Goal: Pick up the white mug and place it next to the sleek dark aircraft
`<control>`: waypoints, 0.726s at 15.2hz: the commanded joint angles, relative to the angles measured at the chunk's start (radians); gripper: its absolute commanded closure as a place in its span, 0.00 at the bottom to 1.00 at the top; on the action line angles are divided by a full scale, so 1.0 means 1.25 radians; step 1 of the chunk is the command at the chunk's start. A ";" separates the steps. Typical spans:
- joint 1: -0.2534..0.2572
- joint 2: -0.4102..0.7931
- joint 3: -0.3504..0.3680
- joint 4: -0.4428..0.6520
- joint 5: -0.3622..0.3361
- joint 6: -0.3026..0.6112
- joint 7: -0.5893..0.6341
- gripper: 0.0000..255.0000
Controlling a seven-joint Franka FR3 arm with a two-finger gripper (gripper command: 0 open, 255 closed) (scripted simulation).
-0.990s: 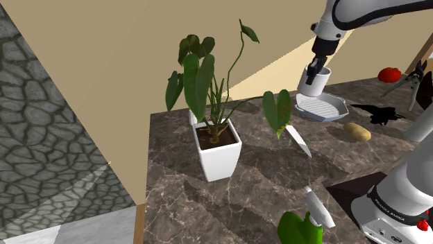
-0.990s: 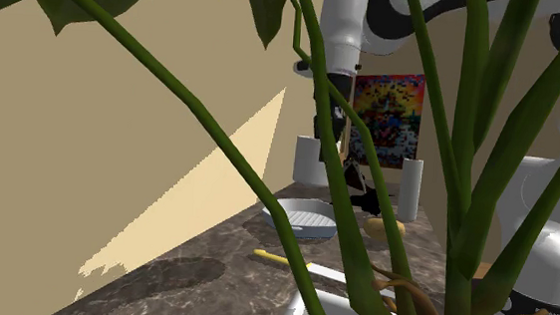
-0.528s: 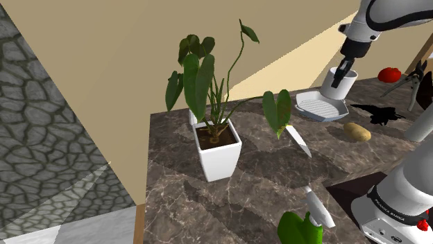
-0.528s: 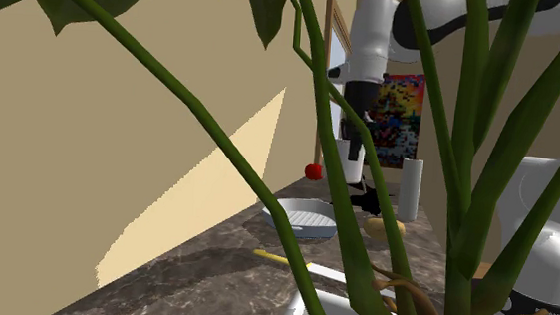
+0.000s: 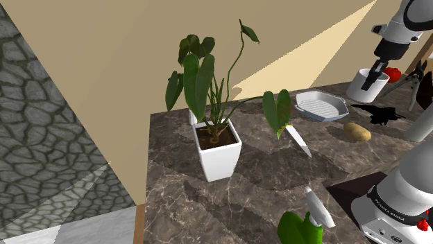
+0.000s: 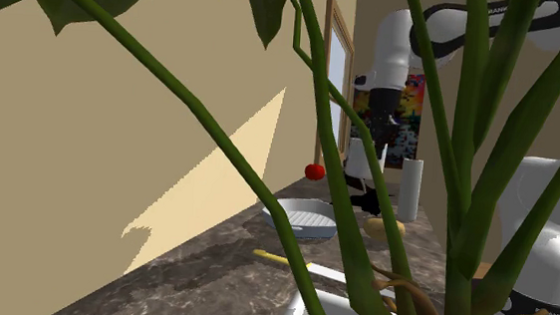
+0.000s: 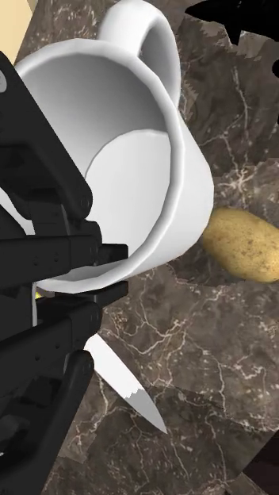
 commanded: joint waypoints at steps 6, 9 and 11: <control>-0.074 -0.066 -0.108 0.000 -0.090 -0.049 -0.133 1.00; -0.101 -0.079 -0.157 0.015 -0.129 -0.066 -0.191 1.00; -0.116 -0.082 -0.191 0.029 -0.154 -0.075 -0.230 1.00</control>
